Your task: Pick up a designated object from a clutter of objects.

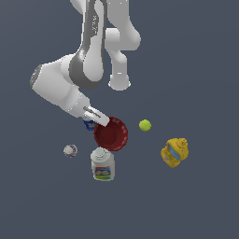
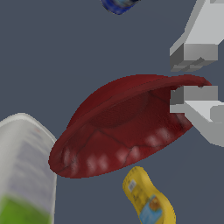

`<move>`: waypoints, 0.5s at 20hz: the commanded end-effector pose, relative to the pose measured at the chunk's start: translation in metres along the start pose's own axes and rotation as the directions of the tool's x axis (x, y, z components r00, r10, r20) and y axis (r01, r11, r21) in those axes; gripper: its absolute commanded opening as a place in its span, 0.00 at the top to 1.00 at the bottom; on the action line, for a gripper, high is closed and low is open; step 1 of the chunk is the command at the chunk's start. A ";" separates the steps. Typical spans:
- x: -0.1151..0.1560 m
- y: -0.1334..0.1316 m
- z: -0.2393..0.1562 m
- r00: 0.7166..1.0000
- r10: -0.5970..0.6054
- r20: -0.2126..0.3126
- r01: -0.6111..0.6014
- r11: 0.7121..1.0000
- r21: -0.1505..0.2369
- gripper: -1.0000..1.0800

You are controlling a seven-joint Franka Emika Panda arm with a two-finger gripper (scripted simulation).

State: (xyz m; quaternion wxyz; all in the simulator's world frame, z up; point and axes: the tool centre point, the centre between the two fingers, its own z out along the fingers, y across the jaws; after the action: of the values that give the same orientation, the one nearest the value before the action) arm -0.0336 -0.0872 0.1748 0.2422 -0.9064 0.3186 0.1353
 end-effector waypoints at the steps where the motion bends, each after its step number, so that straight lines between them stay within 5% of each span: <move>1: -0.015 -0.023 -0.020 1.000 -0.001 0.000 0.001 1.000 -0.001 1.00; 10: -0.066 -0.105 -0.087 1.000 0.000 0.009 0.000 1.000 -0.003 1.00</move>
State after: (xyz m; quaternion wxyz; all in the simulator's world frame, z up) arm -0.0117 -0.0355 0.2927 0.2421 -0.9062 0.3174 0.1397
